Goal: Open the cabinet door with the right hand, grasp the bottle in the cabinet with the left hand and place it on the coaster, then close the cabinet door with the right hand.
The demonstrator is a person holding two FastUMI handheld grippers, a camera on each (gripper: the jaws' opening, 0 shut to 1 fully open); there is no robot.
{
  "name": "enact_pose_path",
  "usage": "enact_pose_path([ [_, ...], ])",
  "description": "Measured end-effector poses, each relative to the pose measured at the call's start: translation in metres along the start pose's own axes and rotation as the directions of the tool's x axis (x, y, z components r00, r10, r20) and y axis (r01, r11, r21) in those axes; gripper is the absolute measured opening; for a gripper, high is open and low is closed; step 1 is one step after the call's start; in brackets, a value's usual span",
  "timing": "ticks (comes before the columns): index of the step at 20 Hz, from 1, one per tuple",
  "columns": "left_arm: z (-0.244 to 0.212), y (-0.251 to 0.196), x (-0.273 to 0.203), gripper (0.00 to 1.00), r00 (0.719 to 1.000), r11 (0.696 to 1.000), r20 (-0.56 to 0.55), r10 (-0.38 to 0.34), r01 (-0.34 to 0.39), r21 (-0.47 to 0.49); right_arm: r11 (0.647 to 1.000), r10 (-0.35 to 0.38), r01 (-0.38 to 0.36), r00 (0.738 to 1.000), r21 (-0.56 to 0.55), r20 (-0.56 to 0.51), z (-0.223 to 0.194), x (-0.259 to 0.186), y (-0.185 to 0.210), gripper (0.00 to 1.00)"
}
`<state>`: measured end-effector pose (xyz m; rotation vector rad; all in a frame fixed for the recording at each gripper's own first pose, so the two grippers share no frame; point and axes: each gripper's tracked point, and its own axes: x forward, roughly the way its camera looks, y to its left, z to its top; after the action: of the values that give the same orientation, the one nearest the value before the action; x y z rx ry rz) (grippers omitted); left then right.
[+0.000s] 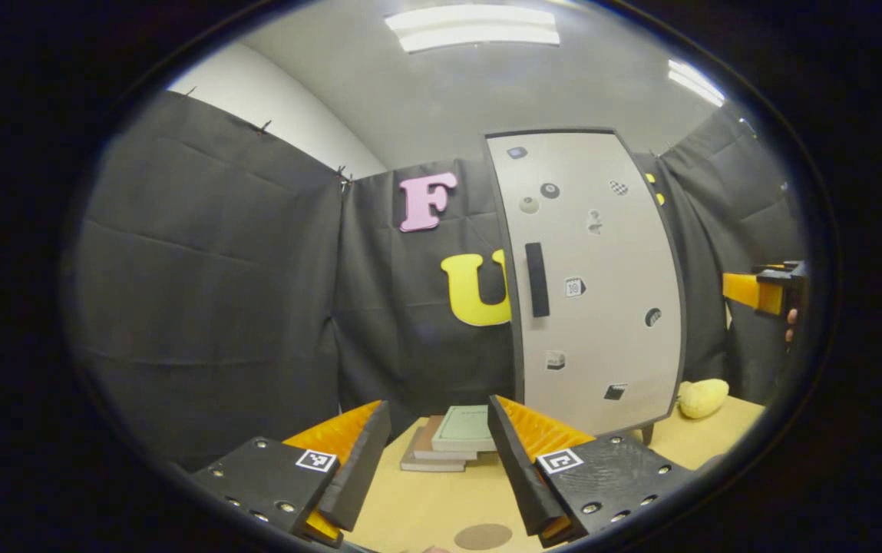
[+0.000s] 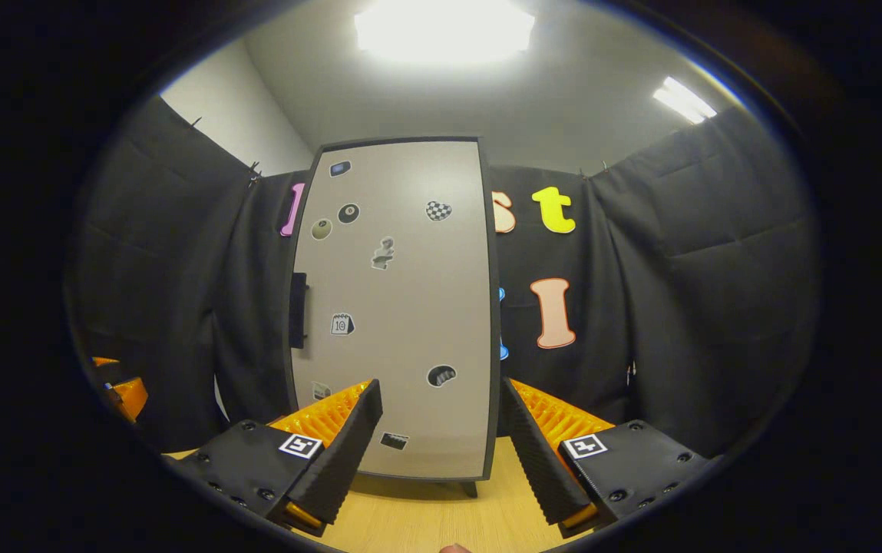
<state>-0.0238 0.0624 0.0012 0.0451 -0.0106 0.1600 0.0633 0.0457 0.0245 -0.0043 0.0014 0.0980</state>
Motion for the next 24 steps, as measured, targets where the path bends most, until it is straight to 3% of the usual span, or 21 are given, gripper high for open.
enact_pose_path([
  [14, -0.017, 0.108, -0.019, 0.79, 0.976, 0.976, -0.029, 0.217, -0.217, 0.027, 0.988, 0.151, -0.152, 0.988, 0.022, 0.035, 0.048, 0.071, 0.095, 0.96],
  [17, -0.027, 0.135, -0.028, 0.76, 0.965, 0.966, -0.046, 0.257, -0.256, 0.027, 0.987, 0.162, -0.163, 0.986, 0.018, 0.037, 0.058, 0.089, 0.114, 0.98],
  [18, -0.030, 0.142, -0.031, 0.80, 0.962, 0.963, -0.052, 0.270, -0.269, 0.027, 0.986, 0.164, -0.164, 0.986, 0.015, 0.037, 0.060, 0.096, 0.121, 0.98],
  [21, -0.034, 0.165, -0.037, 0.76, 0.950, 0.952, -0.062, 0.307, -0.305, 0.033, 0.984, 0.176, -0.176, 0.984, 0.022, 0.023, 0.063, 0.116, 0.140, 0.96],
  [24, -0.038, 0.188, -0.047, 0.79, 0.935, 0.938, -0.064, 0.348, -0.346, 0.034, 0.981, 0.188, -0.188, 0.982, 0.043, -0.002, 0.060, 0.135, 0.159, 0.96],
])
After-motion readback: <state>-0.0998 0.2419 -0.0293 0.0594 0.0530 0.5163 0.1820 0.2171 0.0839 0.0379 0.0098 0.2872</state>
